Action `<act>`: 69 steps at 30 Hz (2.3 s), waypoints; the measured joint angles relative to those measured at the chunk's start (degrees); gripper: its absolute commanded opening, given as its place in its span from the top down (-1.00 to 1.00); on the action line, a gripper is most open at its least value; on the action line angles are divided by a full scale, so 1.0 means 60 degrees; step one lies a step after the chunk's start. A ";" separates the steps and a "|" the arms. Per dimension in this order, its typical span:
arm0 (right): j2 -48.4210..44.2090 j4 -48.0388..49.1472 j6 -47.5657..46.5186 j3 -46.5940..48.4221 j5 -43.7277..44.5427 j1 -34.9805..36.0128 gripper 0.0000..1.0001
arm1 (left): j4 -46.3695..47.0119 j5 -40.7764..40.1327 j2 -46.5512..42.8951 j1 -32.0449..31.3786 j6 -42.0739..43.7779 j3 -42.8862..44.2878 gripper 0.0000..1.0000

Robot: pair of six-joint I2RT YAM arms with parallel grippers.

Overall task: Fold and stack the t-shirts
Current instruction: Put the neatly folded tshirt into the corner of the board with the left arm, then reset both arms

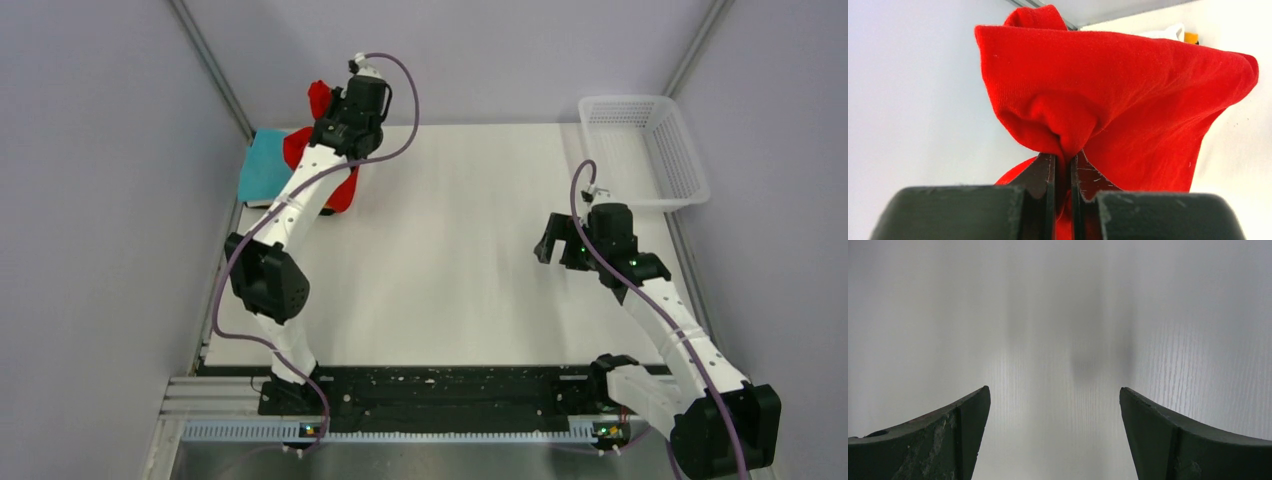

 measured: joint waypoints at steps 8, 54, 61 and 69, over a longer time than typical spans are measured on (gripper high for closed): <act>0.0040 0.0000 0.0004 0.0000 0.0138 0.0000 -0.97 | 0.0124 0.0372 -0.0219 0.0404 0.0419 0.0426 1.00; 0.2084 -0.0605 0.0011 0.0823 0.2248 0.0000 -0.97 | 0.1508 0.4856 0.1996 0.5082 -0.2874 0.0204 -0.97; 0.0674 0.0339 0.0441 -0.0160 0.2251 0.0000 -0.98 | 0.1843 0.7355 -0.1315 0.4725 -0.4761 -0.3107 -0.98; -0.1300 0.1129 0.0965 -0.1770 0.2178 0.0000 -0.97 | 0.4415 0.7082 -0.8251 0.0707 -0.7227 -1.1231 -0.98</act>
